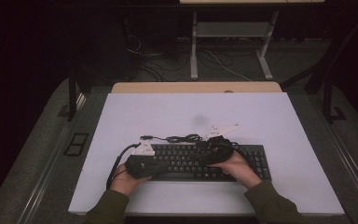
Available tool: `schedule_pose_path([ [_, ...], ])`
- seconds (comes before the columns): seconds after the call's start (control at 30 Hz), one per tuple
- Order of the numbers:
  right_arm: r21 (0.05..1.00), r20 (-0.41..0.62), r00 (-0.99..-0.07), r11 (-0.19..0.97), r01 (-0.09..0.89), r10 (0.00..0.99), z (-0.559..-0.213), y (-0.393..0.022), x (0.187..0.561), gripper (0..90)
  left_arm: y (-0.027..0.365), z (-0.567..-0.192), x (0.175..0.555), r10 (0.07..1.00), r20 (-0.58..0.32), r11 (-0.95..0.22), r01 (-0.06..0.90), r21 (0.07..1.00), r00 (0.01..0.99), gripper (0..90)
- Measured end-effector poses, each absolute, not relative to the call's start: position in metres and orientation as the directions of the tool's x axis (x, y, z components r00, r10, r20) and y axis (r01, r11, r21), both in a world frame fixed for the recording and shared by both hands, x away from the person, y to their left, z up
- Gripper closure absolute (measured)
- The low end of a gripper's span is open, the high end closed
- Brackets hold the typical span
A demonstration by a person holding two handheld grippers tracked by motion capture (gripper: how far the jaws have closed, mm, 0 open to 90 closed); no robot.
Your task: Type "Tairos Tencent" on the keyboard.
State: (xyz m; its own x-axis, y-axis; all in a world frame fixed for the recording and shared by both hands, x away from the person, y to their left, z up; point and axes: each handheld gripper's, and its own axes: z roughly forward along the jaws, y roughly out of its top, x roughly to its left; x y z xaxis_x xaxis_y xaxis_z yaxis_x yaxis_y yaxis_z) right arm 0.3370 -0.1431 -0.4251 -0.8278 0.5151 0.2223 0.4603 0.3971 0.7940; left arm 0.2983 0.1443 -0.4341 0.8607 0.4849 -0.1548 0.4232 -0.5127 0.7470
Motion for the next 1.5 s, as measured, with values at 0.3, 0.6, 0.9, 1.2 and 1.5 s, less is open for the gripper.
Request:
schedule_pose_path([
  [0.3, 0.794, 0.222, -0.827, 0.397, 0.461, 0.516, -0.425, -0.143, 0.337, 35.1, 0.144, -0.430, 0.300, 0.492, -0.142, -0.506, 0.415, 0.757, 0.859, 88.9],
  [0.6, 0.793, 0.223, -0.827, 0.398, 0.462, 0.515, -0.425, -0.143, 0.337, 35.1, 0.144, -0.426, 0.304, 0.497, -0.123, -0.516, 0.407, 0.754, 0.859, 88.9],
  [0.9, 0.791, 0.223, -0.828, 0.401, 0.462, 0.514, -0.426, -0.142, 0.337, 35.1, 0.147, -0.425, 0.314, 0.526, -0.114, -0.503, 0.417, 0.757, 0.843, 88.9],
  [1.2, 0.790, 0.221, -0.829, 0.405, 0.461, 0.514, -0.427, -0.142, 0.337, 35.1, 0.151, -0.428, 0.323, 0.557, -0.112, -0.489, 0.433, 0.757, 0.823, 89.0],
  [1.5, 0.789, 0.223, -0.829, 0.405, 0.463, 0.513, -0.427, -0.141, 0.337, 35.1, 0.152, -0.431, 0.326, 0.566, -0.103, -0.505, 0.443, 0.741, 0.818, 89.0],
])
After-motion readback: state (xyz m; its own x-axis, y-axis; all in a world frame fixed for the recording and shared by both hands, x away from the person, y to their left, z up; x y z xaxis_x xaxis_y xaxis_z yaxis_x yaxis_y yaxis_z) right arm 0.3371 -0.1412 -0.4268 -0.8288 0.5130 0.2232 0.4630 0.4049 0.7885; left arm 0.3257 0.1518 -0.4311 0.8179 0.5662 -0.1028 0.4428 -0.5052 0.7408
